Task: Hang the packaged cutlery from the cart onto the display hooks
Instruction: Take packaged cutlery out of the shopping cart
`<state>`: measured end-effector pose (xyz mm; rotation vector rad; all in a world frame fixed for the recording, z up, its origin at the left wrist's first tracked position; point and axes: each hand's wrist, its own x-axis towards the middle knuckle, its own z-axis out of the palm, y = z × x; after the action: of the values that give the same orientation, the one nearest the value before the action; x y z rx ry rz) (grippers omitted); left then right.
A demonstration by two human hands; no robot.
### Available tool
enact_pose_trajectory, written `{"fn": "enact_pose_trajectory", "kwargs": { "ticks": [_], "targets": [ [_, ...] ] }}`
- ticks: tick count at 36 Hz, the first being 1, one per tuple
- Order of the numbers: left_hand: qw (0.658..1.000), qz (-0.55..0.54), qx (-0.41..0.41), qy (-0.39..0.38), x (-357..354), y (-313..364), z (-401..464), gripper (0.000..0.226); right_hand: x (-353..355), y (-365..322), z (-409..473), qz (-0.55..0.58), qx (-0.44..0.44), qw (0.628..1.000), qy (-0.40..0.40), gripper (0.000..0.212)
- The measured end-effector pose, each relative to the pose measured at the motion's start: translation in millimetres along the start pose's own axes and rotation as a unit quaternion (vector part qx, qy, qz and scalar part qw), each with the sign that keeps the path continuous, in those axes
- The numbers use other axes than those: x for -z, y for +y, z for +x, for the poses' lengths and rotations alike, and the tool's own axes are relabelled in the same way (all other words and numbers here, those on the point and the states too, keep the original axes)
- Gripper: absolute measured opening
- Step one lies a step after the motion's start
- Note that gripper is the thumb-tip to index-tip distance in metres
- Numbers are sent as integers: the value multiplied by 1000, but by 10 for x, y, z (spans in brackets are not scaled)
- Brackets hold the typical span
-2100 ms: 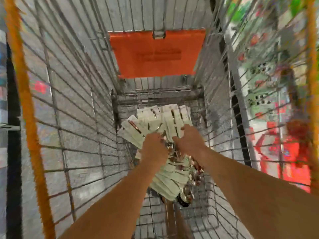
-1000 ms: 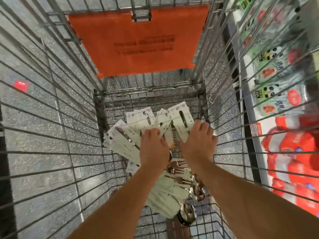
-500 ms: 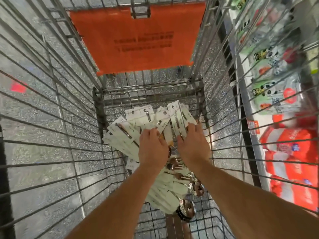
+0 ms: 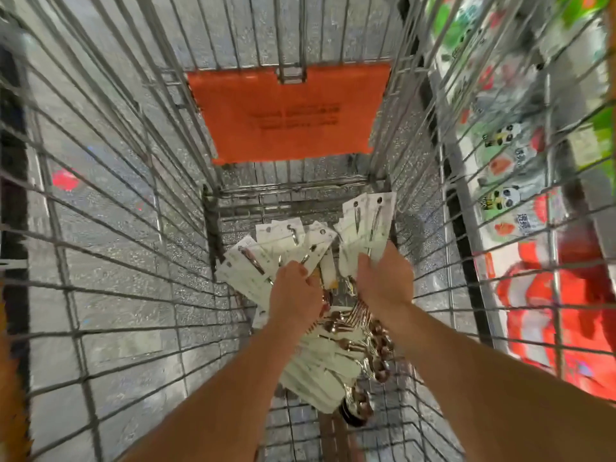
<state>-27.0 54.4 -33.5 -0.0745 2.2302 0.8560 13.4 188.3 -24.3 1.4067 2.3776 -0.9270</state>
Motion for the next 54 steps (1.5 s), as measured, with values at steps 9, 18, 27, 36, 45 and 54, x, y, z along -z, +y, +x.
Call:
{"fn": "enact_pose_trajectory", "kwargs": {
  "ticks": [9, 18, 27, 36, 45, 54],
  "targets": [
    [934, -298, 118, -161, 429, 482, -258, 46, 487, -373, -268, 308, -182, 910, -212, 42],
    [871, -451, 103, -164, 930, 931, -586, 43, 1045, -872, -680, 415, -113, 820, -378, 26],
    [899, -432, 59, -54, 1583, 1291, -847, 33, 1568, -1367, -782, 428, -26, 817, -385, 27],
    [892, -449, 36, 35, 1998, 1472, -1305, 33, 1861, -1726, -1052, 400, 19, 818, -413, 36],
    [864, -502, 16, 32, 2292, 1432, -1758, 24, 1992, -1941, -1437, 327, 87, 820, -462, 33],
    [840, -541, -3, 49, 2694, 1175, -2359, 21, 2018, -2124, -2053, 260, 133, 840, -457, 36]
  ]
}}
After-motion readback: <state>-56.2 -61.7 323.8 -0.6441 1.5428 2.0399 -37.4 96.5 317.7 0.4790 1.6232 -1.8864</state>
